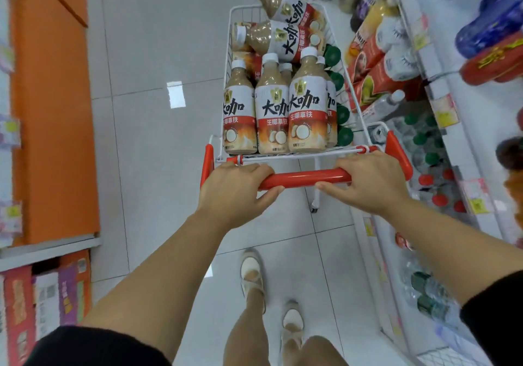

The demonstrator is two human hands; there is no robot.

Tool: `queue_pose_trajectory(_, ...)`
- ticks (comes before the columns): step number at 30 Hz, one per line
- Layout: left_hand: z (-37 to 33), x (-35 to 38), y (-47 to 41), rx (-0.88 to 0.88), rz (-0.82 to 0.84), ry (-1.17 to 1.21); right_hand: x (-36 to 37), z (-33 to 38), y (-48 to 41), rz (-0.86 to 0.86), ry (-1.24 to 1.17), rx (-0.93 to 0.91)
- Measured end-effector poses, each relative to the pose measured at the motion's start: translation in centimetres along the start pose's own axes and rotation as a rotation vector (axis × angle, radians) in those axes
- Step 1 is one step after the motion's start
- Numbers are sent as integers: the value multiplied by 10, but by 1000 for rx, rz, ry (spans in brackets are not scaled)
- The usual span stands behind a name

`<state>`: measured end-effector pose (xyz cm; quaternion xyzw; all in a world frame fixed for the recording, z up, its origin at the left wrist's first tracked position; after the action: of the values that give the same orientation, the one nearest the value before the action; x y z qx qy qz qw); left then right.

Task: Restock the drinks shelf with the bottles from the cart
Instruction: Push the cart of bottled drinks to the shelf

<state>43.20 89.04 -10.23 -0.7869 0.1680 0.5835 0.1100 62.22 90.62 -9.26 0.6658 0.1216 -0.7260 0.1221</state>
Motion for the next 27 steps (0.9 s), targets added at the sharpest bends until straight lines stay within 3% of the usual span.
queue_pose_trajectory(17,61,-31,-199,0,75,35,-9,-80,-197,81,12,-24)
queue_pose_trajectory(27,90,-42,-304,3,180,119,-14,-130,-293,258,-75,57)
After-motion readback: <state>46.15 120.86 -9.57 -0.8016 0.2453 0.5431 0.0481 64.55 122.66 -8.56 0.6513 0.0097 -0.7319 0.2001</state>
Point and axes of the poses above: each hand's wrist, its own y-axis away from the middle knuckle, its own x-axis out of the palm, z = x × y, the point moved 8 cm from there along -y, towards the middle knuckle, and after that the axes turned 10 degrees about -z, right-handed, at the moved point
